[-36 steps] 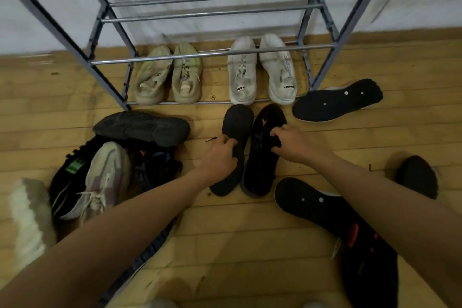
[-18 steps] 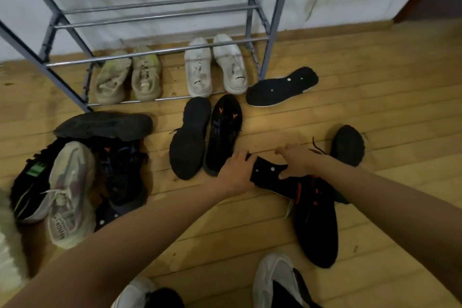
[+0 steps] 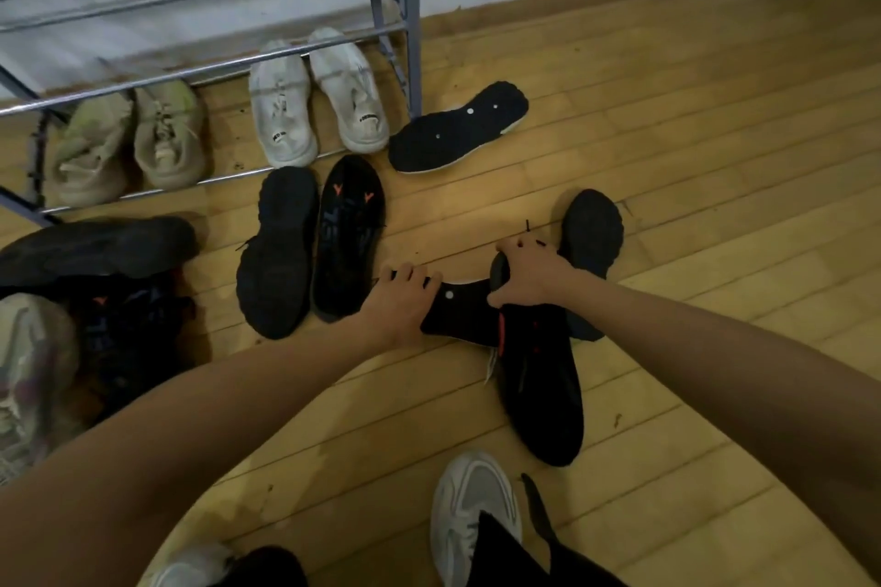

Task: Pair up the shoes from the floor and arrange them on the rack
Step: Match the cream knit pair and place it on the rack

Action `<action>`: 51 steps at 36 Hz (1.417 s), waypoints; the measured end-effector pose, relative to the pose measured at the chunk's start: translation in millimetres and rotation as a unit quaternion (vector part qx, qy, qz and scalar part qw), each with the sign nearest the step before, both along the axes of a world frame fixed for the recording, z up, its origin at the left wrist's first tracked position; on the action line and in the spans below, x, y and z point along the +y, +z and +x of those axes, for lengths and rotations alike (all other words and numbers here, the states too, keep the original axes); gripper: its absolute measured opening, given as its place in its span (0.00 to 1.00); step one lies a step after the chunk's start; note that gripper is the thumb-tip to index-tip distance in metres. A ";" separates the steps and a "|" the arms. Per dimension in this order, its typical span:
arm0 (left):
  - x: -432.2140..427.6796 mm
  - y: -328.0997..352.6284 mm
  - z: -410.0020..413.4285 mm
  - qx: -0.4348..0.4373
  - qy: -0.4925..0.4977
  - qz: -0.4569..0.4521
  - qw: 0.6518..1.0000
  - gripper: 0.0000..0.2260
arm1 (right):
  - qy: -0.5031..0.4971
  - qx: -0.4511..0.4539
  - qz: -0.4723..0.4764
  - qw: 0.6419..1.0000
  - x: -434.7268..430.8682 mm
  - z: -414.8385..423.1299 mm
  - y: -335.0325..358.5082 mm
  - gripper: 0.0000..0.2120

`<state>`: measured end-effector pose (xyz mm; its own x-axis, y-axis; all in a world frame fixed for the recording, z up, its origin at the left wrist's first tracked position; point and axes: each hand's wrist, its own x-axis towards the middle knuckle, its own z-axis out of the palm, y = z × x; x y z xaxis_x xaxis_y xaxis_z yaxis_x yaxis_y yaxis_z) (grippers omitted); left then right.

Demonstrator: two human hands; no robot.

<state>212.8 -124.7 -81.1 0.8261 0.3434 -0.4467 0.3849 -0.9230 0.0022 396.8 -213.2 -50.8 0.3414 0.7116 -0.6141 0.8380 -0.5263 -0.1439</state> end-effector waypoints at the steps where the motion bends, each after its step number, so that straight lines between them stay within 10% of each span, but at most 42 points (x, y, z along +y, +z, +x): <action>1: -0.7 2.0 -1.3 -0.012 0.000 0.003 1.000 0.37 | 0.003 -0.004 0.002 1.000 0.6 -1.0 1.2 0.47; 10: 26.9 36.2 -37.7 -0.083 0.123 0.020 0.989 0.39 | 0.051 0.008 0.089 0.995 40.3 -13.3 43.2 0.45; 17: 70.1 57.2 -90.7 -0.160 0.405 -0.081 0.897 0.38 | 0.052 0.023 0.188 0.980 90.5 -45.6 64.8 0.42; 26: 83.8 49.0 -139.3 -0.284 0.678 -0.435 0.520 0.14 | 0.085 0.021 0.273 0.958 141.1 -95.0 76.4 0.39; 33: 95.9 27.9 -170.6 -0.347 0.681 -0.532 0.365 0.15 | 0.185 -0.067 0.366 0.910 150.1 -124.0 81.8 0.36; 44: 98.4 11.6 -184.5 -0.364 0.714 -0.381 0.461 0.08 | 0.352 -0.108 0.403 0.838 120.3 -142.3 79.9 0.32; 47: 96.4 6.7 -188.4 -0.361 0.709 -0.357 0.489 0.22 | 0.385 -0.121 0.424 0.811 115.6 -140.9 77.8 0.34; 51: 89.6 10.5 -180.1 -0.423 0.682 -0.399 0.444 0.21 | 0.432 -0.166 0.463 0.756 106.6 -134.1 68.7 0.31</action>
